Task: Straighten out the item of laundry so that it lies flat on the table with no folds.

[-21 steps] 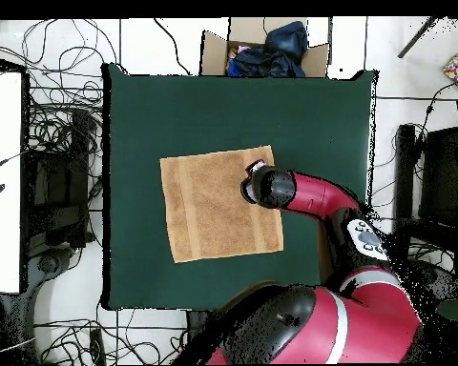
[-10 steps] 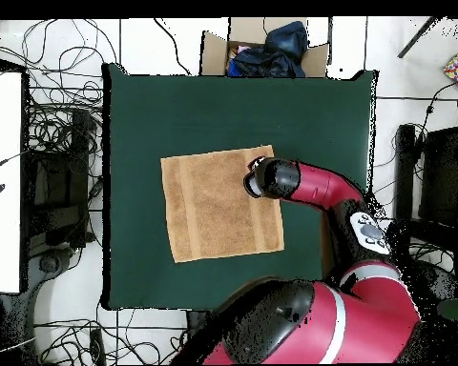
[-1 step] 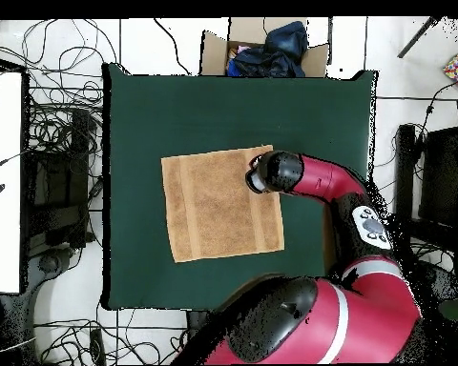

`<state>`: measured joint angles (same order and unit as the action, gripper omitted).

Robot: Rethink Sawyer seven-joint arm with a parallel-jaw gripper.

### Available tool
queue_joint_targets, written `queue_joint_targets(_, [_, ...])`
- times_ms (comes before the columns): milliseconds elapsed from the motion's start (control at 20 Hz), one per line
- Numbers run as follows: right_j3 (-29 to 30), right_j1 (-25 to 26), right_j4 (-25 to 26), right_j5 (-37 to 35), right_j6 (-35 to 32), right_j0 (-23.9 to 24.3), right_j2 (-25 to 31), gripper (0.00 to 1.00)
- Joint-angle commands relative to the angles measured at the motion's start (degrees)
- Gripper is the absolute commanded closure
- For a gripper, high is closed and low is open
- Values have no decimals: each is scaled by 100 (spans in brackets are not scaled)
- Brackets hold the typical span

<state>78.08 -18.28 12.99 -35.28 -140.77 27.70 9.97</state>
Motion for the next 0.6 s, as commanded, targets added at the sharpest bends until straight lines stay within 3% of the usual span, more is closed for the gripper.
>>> queue_joint_targets(50, [-681,335,519,376,970,213,305,100])
queue_joint_targets(600, [-925,366,572,71,1135,278,426,100])
